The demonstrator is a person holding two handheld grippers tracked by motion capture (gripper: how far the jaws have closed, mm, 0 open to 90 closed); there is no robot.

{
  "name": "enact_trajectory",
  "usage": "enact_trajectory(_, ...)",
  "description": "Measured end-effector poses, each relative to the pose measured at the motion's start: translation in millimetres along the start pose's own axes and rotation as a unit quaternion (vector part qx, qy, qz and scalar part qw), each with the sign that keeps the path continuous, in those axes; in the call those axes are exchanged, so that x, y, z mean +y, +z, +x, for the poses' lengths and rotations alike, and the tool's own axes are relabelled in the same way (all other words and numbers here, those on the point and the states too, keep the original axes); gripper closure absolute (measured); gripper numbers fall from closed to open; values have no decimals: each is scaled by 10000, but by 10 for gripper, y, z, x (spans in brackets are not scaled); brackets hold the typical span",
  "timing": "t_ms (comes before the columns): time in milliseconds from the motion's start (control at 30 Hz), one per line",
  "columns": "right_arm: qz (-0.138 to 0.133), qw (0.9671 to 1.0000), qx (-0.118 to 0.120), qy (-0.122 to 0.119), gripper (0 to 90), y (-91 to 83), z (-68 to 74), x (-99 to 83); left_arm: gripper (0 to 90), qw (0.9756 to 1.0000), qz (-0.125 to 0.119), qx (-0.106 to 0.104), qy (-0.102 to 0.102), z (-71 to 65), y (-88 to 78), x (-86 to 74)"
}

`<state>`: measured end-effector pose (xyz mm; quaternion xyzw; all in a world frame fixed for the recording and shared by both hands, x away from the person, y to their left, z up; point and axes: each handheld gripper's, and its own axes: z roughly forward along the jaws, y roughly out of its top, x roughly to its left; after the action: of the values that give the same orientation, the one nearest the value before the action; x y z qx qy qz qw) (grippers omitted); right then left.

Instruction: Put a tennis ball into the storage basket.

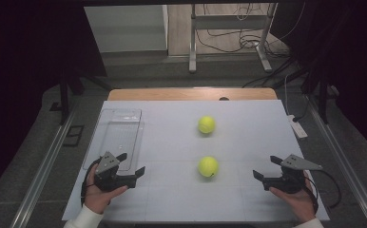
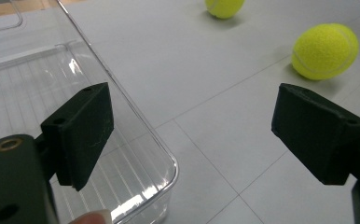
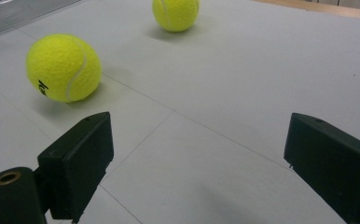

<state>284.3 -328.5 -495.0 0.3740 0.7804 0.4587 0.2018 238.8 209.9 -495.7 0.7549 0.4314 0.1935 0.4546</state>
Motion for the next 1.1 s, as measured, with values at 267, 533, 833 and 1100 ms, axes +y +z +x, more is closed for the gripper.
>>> enact_trajectory(267, -2, 10000, -5, 2, 85, -5, 1, -5, 139, 10000, 35, -23, 21, -14, 13, 2)
enact_trajectory(533, 7, 10000, 19, 25, 88, -3, -10, -11, 139, 10000, 63, -22, 22, -10, 17, 0)
enact_trajectory(833, 48, 10000, 51, 51, 92, 18, -16, -15, 138, 9999, 76, -49, -46, -5, 17, 0)
enact_trajectory(1100, 2, 10000, 86, 21, 97, -10, -13, -17, 138, 9999, 69, 0, -99, 4, 1, 26)
